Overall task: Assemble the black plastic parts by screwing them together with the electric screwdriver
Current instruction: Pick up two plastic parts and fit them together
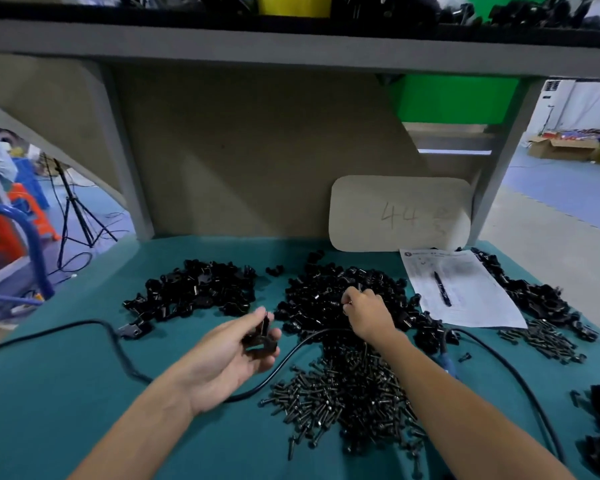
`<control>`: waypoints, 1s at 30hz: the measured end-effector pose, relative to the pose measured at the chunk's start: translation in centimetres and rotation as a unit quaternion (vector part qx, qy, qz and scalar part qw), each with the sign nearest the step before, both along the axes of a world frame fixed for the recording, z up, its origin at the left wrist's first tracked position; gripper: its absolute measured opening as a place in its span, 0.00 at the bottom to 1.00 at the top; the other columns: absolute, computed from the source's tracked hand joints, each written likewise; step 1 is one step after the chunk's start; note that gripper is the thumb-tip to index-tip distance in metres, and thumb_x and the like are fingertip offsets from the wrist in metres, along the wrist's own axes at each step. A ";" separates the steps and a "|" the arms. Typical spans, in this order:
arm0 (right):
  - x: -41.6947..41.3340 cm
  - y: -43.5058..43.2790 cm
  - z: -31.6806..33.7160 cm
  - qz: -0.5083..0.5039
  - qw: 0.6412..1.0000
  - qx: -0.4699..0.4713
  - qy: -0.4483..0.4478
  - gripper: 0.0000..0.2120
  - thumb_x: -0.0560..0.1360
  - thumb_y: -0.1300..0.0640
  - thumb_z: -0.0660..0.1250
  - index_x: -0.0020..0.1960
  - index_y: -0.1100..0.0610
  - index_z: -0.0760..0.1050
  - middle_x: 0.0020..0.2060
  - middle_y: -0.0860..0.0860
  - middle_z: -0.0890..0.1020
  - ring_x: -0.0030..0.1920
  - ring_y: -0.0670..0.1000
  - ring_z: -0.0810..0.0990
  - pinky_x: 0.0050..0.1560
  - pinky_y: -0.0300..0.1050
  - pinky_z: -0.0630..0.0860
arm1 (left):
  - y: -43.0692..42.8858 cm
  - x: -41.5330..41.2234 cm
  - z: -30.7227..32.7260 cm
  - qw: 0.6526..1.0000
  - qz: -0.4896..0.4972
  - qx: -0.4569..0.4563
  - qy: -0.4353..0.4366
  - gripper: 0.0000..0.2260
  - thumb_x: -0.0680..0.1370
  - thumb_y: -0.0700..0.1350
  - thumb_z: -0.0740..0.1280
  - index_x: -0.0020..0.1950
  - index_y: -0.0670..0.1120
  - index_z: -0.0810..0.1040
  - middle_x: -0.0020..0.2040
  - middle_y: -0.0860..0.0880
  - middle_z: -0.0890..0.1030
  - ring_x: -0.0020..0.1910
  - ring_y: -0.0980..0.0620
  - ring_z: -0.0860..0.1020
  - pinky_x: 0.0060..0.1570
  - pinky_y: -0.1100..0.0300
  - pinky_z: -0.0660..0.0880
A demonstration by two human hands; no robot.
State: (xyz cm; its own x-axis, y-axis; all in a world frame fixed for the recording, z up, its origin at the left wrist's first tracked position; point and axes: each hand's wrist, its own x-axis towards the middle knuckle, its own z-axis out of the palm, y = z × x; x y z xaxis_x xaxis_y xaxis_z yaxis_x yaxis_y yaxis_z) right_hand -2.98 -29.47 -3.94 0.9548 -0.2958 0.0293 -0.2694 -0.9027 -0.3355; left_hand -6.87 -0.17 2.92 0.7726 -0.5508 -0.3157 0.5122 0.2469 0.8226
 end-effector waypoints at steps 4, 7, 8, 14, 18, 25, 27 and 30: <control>-1.3 -0.6 2.8 -0.078 0.983 0.130 -0.104 0.15 0.87 0.55 0.54 0.67 0.61 0.72 0.57 0.59 0.77 0.55 0.60 0.75 0.56 0.52 0.73 | 0.5 -1.4 0.6 0.979 -0.017 0.130 -0.155 0.23 0.78 0.34 0.70 0.66 0.53 0.67 0.52 0.41 0.79 0.43 0.51 0.80 0.43 0.61 0.78; -4.6 0.6 5.7 -0.085 0.878 0.430 -0.193 0.13 0.86 0.55 0.57 0.61 0.60 0.78 0.51 0.55 0.78 0.47 0.52 0.77 0.50 0.51 0.79 | 0.5 -3.2 1.7 0.941 -0.032 0.191 -0.276 0.14 0.80 0.41 0.70 0.63 0.52 0.73 0.43 0.49 0.79 0.40 0.56 0.77 0.44 0.63 0.77; -6.4 1.5 6.5 -0.069 0.832 0.510 -0.208 0.13 0.86 0.55 0.58 0.59 0.58 0.80 0.49 0.55 0.79 0.45 0.51 0.78 0.47 0.48 0.79 | 0.4 -3.8 2.0 0.933 -0.032 0.199 -0.299 0.12 0.80 0.42 0.69 0.62 0.54 0.77 0.40 0.51 0.78 0.38 0.56 0.76 0.43 0.63 0.76; -16.9 6.7 8.4 0.007 0.630 0.745 -0.220 0.12 0.85 0.56 0.59 0.60 0.56 0.81 0.38 0.52 0.81 0.40 0.50 0.81 0.40 0.44 0.80 | -0.1 -8.5 4.1 0.894 -0.033 0.195 -0.401 0.11 0.81 0.49 0.69 0.57 0.66 0.80 0.44 0.59 0.83 0.43 0.62 0.79 0.44 0.72 0.73; -22.2 9.4 9.2 0.034 0.570 0.788 -0.230 0.15 0.74 0.57 0.71 0.59 0.58 0.81 0.44 0.53 0.82 0.42 0.50 0.83 0.44 0.43 0.82 | 0.2 -10.7 4.1 0.852 -0.003 0.222 -0.474 0.19 0.74 0.63 0.73 0.63 0.60 0.81 0.50 0.62 0.81 0.45 0.63 0.79 0.47 0.68 0.74; -27.2 12.0 8.7 -0.004 0.561 0.780 -0.275 0.13 0.75 0.52 0.66 0.50 0.55 0.88 0.36 0.52 0.80 0.35 0.47 0.81 0.37 0.41 0.81 | 0.4 -14.6 3.5 0.853 -0.024 0.192 -0.485 0.21 0.70 0.65 0.72 0.63 0.68 0.77 0.57 0.60 0.83 0.55 0.59 0.82 0.57 0.54 0.80; -27.9 12.7 8.1 -0.029 0.568 0.769 -0.293 0.12 0.75 0.52 0.64 0.47 0.52 0.87 0.36 0.52 0.81 0.33 0.47 0.80 0.33 0.40 0.79 | 0.4 -15.4 3.2 0.838 0.018 0.221 -0.499 0.23 0.67 0.66 0.74 0.60 0.65 0.76 0.55 0.62 0.82 0.56 0.61 0.81 0.56 0.61 0.78; -28.7 13.3 7.4 -0.052 0.579 0.756 -0.302 0.10 0.74 0.52 0.66 0.50 0.50 0.85 0.38 0.53 0.81 0.31 0.47 0.77 0.31 0.39 0.77 | 0.4 -16.6 3.2 0.822 0.048 0.224 -0.521 0.17 0.68 0.62 0.75 0.53 0.59 0.77 0.48 0.59 0.84 0.49 0.58 0.82 0.49 0.63 0.77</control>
